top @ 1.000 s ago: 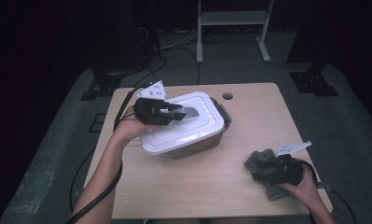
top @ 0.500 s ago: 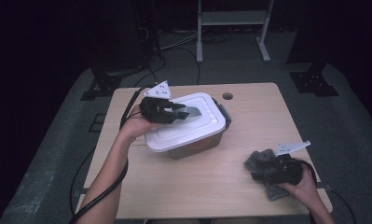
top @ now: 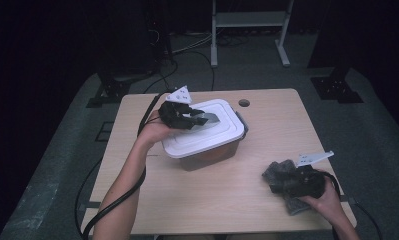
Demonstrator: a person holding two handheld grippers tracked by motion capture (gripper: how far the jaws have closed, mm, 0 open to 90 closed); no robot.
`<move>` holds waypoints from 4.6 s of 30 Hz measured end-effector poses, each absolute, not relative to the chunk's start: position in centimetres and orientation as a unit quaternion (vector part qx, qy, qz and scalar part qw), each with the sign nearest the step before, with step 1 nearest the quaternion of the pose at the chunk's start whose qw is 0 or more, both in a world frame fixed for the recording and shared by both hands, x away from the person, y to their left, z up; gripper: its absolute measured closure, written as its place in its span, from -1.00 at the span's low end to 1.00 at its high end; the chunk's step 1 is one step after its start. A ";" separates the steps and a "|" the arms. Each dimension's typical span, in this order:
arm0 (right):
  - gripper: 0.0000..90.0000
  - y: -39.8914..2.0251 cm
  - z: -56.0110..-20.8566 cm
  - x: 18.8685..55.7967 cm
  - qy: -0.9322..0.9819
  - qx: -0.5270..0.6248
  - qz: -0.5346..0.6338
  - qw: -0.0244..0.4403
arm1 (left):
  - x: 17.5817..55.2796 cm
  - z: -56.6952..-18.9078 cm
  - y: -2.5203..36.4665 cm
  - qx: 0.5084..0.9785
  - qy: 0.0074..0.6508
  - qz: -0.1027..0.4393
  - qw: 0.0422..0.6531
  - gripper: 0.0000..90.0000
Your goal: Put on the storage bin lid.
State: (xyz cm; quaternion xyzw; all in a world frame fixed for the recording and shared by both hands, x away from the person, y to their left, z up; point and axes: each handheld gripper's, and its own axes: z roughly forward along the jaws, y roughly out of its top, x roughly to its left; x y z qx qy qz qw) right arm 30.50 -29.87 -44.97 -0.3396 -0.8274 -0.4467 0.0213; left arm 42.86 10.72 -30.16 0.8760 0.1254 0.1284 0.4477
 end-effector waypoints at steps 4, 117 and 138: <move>-0.26 -29.9 -45.0 30.5 -0.828 -0.339 -0.447 0.021 | 43.3 -30.6 10.4 0.874 0.127 0.130 0.451 0.48; -0.27 -29.8 -44.7 30.9 -0.825 -0.342 -0.449 0.011 | 37.2 -31.7 19.2 0.837 0.204 0.150 0.485 -0.70; -0.27 -30.0 -44.5 30.5 -0.825 -0.346 -0.447 0.004 | 35.6 -33.9 21.5 0.830 0.229 0.154 0.484 -0.77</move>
